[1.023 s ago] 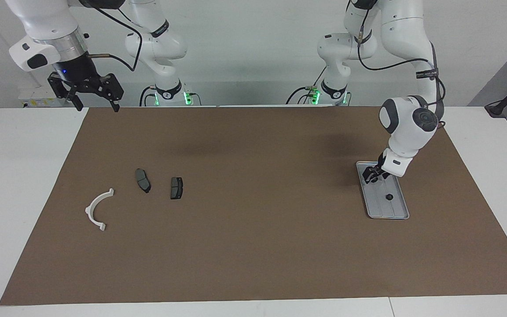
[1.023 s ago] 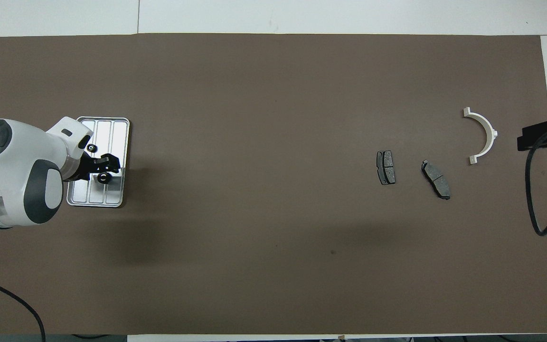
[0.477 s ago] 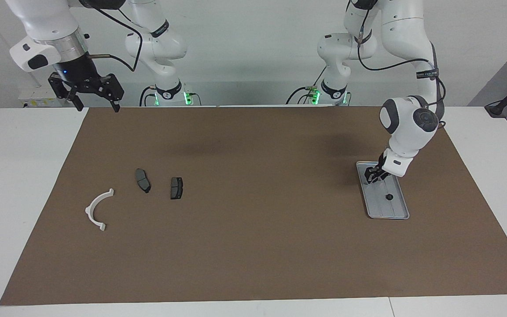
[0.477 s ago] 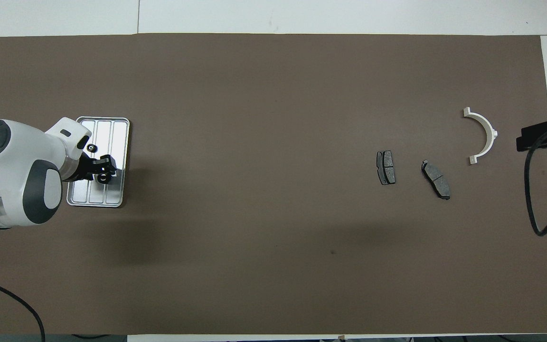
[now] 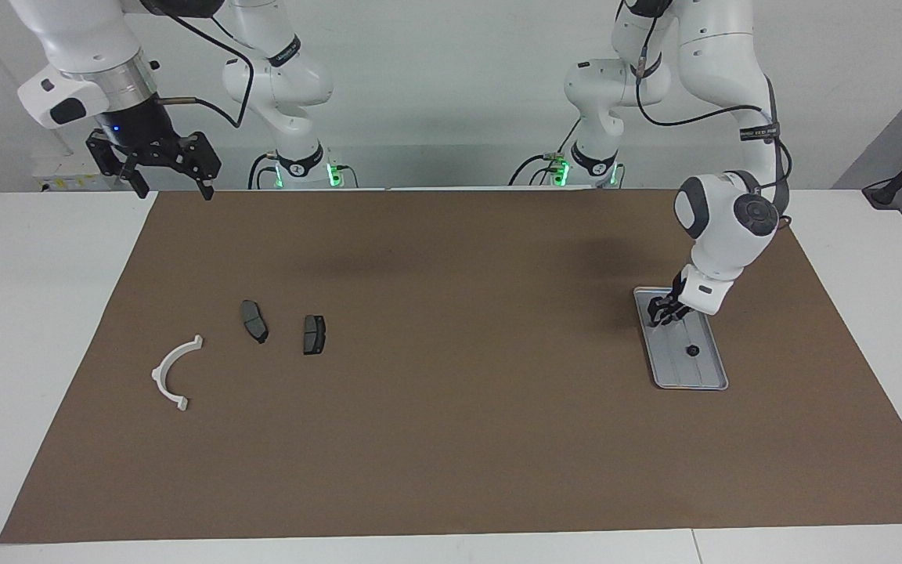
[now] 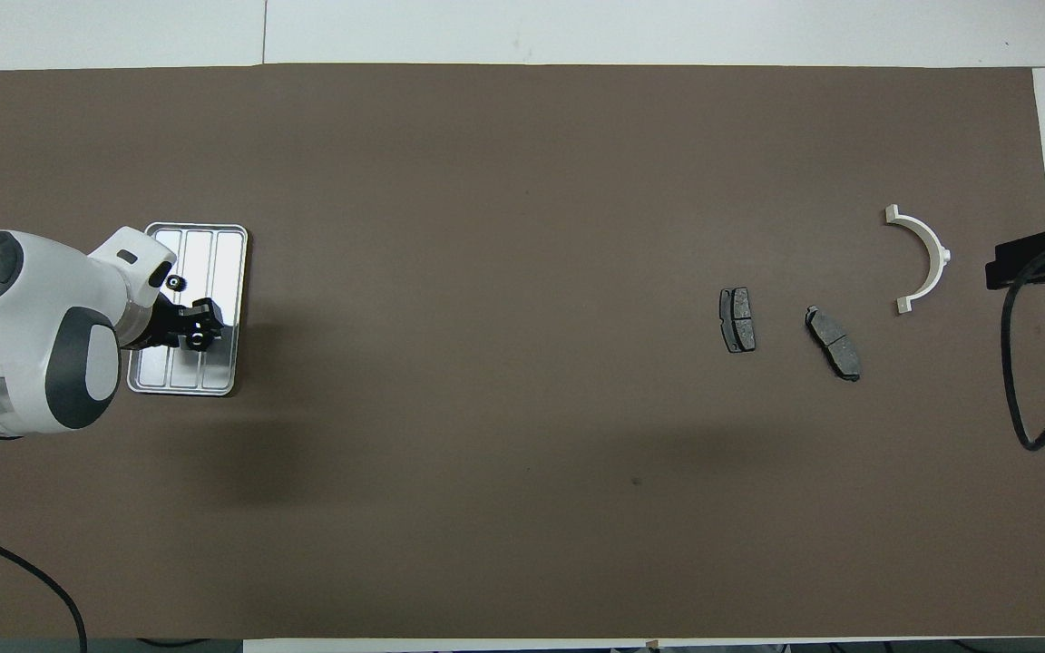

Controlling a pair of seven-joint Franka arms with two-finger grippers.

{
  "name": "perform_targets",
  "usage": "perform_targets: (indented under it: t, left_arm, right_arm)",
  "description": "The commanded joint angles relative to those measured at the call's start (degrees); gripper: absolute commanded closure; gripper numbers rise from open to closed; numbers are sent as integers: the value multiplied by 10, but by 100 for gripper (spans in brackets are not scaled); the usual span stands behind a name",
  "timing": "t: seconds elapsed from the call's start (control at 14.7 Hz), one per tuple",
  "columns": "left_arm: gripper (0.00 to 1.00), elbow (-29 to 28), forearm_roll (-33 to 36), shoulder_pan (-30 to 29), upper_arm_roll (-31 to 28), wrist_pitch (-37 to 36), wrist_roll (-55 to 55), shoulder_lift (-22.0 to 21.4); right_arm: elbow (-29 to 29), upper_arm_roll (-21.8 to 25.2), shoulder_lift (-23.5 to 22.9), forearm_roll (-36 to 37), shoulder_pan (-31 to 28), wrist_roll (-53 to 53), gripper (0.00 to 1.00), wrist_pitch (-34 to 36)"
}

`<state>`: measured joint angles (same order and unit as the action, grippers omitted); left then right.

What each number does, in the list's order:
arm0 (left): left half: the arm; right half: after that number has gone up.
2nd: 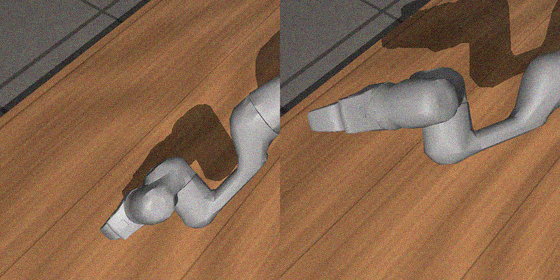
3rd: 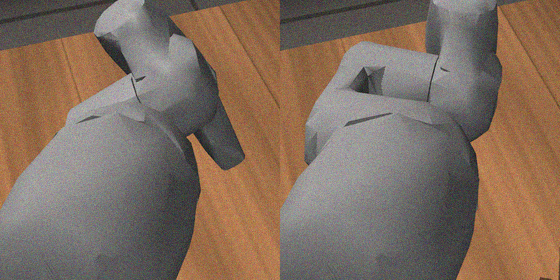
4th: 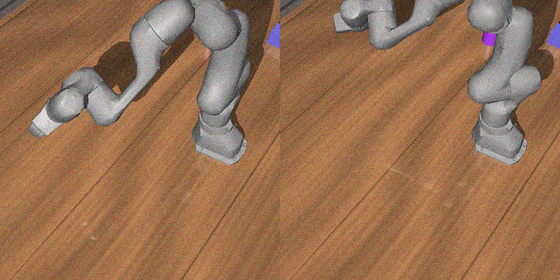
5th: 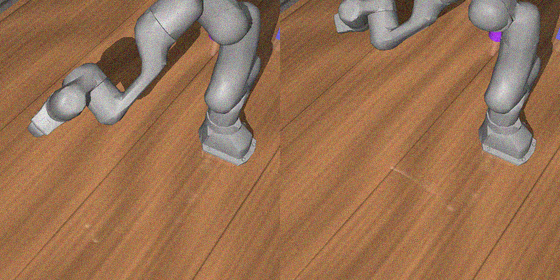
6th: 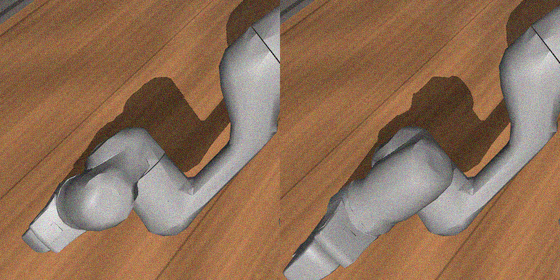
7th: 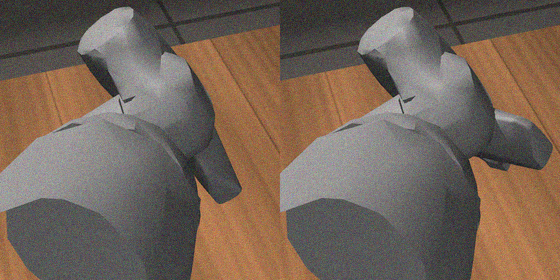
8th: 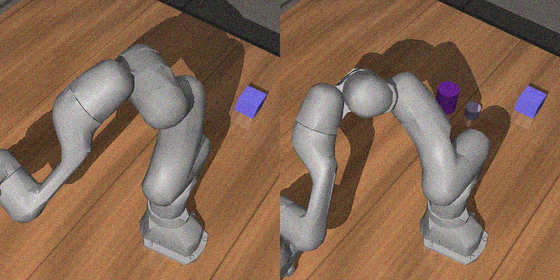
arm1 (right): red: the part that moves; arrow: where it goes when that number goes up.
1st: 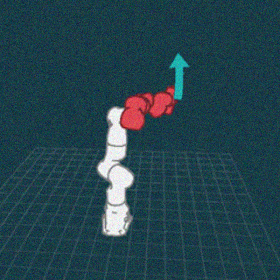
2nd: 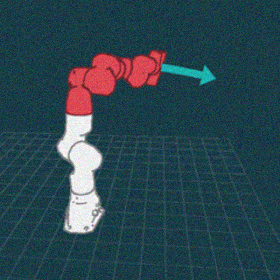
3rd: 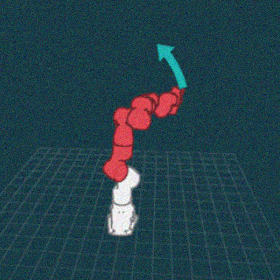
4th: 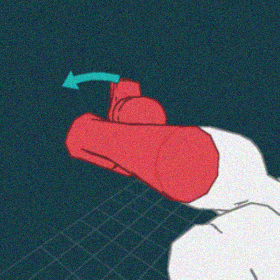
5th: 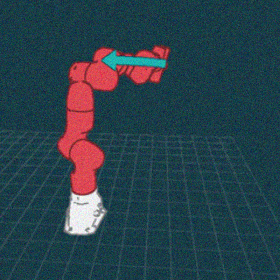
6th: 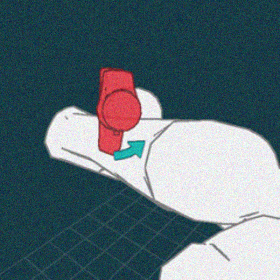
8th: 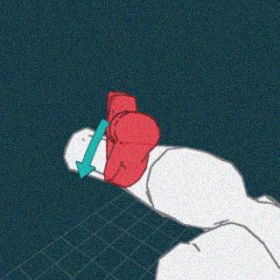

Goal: Place bearing gear from tray to pile
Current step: 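Grasp the black bearing with the left gripper and lift it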

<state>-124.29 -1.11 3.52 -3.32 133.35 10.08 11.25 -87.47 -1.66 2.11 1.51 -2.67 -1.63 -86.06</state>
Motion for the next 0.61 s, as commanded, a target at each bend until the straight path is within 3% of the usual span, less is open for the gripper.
perform_targets:
  t: [0.0, 0.2, 0.55]
  left_arm:
    - [37, -14, 11, 3, -5, 13, 7, -3]
    - [37, -14, 11, 5, -5, 12, 7, -3]
    - [85, -16, 11, 5, -5, 13, 8, -3]
  right_arm:
    - [-12, -4, 5, -10, -9, 22, 0, -13]
    - [-12, -4, 5, -10, -11, 22, 0, -13]
    - [-12, -4, 5, -10, -12, 22, 0, -13]
